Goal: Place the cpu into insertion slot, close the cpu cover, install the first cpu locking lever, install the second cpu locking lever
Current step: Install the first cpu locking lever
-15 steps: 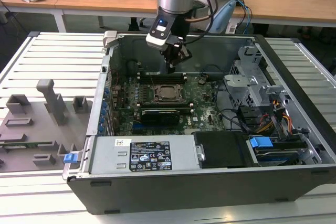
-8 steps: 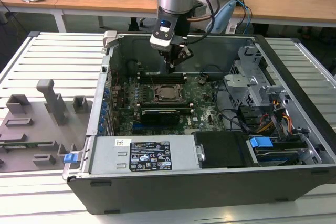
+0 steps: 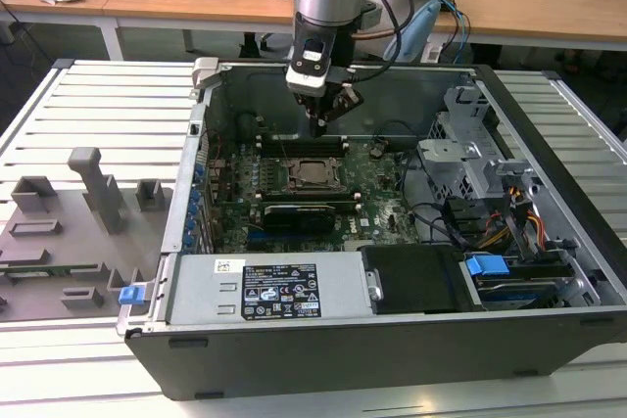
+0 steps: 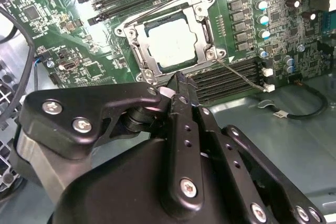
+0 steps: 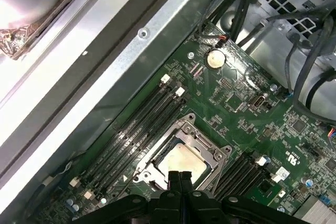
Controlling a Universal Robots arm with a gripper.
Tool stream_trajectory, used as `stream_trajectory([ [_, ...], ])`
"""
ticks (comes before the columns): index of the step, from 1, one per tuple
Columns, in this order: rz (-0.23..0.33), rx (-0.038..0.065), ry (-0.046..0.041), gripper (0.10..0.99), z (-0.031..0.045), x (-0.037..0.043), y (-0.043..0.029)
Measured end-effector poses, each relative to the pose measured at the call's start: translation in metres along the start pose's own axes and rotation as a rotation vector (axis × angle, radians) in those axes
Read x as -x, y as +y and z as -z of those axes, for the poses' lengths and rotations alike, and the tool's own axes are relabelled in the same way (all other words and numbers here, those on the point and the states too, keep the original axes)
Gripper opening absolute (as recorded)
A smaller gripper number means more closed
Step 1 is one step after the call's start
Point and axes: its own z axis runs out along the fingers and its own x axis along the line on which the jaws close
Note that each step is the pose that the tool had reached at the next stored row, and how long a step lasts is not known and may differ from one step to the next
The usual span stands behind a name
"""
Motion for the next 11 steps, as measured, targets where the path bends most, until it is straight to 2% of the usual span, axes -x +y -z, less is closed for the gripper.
stream_trajectory([
  [6,0.082,0.001,0.0006,0.106,0.0,0.0,0.0],
  [11,0.118,0.001,0.0009,0.106,0.0,0.0,0.0],
])
